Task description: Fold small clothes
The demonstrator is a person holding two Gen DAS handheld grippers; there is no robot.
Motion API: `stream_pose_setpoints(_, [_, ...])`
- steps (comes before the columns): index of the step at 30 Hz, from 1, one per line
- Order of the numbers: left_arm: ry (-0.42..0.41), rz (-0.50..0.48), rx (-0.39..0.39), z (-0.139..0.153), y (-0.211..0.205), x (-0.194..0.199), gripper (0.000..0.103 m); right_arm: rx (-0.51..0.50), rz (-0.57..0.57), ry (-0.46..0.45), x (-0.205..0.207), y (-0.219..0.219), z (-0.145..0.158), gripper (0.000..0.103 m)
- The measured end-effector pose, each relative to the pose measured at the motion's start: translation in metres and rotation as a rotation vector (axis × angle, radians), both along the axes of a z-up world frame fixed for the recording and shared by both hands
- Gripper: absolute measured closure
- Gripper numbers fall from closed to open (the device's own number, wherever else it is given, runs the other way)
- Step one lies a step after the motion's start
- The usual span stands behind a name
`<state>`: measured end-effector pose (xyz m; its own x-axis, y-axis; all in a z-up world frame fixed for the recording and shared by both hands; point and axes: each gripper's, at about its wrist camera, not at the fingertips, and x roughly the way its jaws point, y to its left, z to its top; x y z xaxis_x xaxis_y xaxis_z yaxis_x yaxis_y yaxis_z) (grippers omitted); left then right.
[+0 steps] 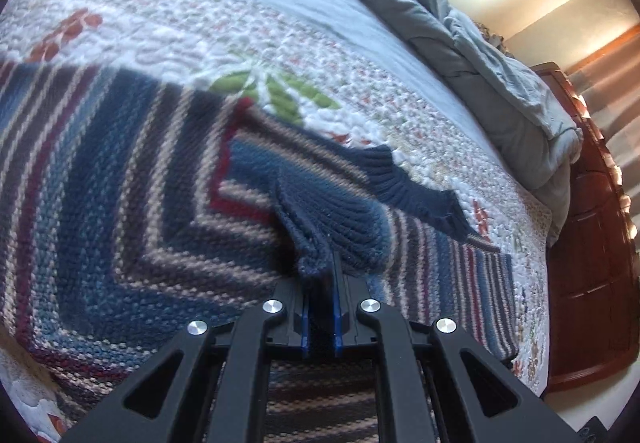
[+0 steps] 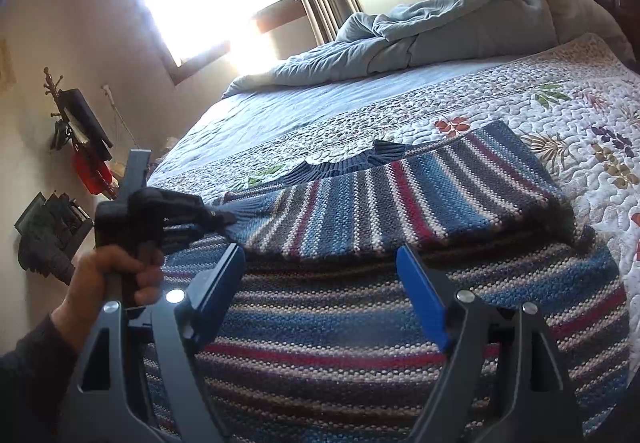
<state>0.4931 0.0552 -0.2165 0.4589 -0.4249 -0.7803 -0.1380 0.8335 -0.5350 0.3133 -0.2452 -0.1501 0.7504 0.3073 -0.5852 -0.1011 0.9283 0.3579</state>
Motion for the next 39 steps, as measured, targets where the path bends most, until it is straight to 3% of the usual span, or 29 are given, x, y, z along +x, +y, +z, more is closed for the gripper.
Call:
stream_pose_setpoints(4, [0.017, -0.010, 0.016, -0.008, 0.000, -0.002, 0.094, 0.000, 0.003, 0.004, 0.001, 0.001, -0.001, 0.024])
stream_pose_setpoints(7, [0.028, 0.018, 0.050, -0.005, 0.003, -0.007, 0.082, 0.004, 0.006, 0.008, 0.001, 0.002, -0.001, 0.024])
stream_pose_setpoints(9, [0.050, 0.063, 0.119, 0.003, 0.008, -0.012, 0.072, 0.007, 0.008, 0.010, 0.001, 0.001, -0.001, 0.024])
stream_pose_setpoints(10, [0.040, 0.087, 0.174, 0.012, 0.009, -0.016, 0.068, 0.012, 0.008, 0.010, 0.001, 0.000, -0.001, 0.024])
stream_pose_setpoints(12, [-0.008, 0.104, 0.211, 0.031, 0.009, -0.020, 0.065, 0.017, 0.006, 0.008, 0.001, -0.002, 0.000, 0.024])
stream_pose_setpoints(16, [-0.168, 0.081, 0.094, 0.066, 0.002, -0.022, 0.053, 0.019, 0.006, 0.011, 0.000, -0.002, -0.001, 0.023])
stream_pose_setpoints(18, [-0.205, 0.033, 0.041, 0.069, -0.009, -0.016, 0.047, 0.020, 0.006, 0.014, 0.000, -0.002, -0.002, 0.023])
stream_pose_setpoints(21, [-0.135, -0.029, -0.054, 0.044, -0.024, -0.001, 0.048, 0.018, 0.006, 0.015, 0.000, -0.001, -0.002, 0.023])
stream_pose_setpoints(25, [-0.019, -0.012, -0.021, 0.006, -0.022, 0.005, 0.053, 0.017, 0.010, 0.019, 0.002, -0.001, -0.002, 0.023])
stream_pose_setpoints(26, [-0.009, -0.005, -0.014, 0.001, -0.019, 0.004, 0.065, 0.016, 0.011, 0.018, 0.002, -0.001, -0.002, 0.023])
stream_pose_setpoints(27, [-0.003, 0.002, -0.016, -0.005, -0.012, 0.002, 0.068, 0.012, 0.013, 0.019, 0.002, 0.000, -0.002, 0.022])
stream_pose_setpoints(30, [-0.009, 0.028, -0.056, -0.006, 0.008, -0.006, 0.070, -0.004, 0.022, 0.025, 0.002, 0.004, -0.004, 0.020])
stream_pose_setpoints(32, [-0.041, 0.043, -0.055, 0.005, 0.016, -0.022, 0.051, -0.011, 0.023, 0.031, 0.002, 0.007, -0.007, 0.020])
stream_pose_setpoints(35, [-0.135, 0.062, -0.071, 0.030, 0.025, -0.059, 0.036, -0.032, 0.032, 0.046, 0.002, 0.016, -0.010, 0.020])
stream_pose_setpoints(38, [-0.202, 0.097, -0.050, 0.039, 0.036, -0.097, 0.018, -0.073, 0.052, 0.037, -0.001, 0.030, -0.010, 0.020])
stream_pose_setpoints(39, [-0.220, 0.110, -0.037, 0.040, 0.042, -0.112, 0.016, -0.088, 0.058, 0.033, -0.002, 0.035, -0.010, 0.019])
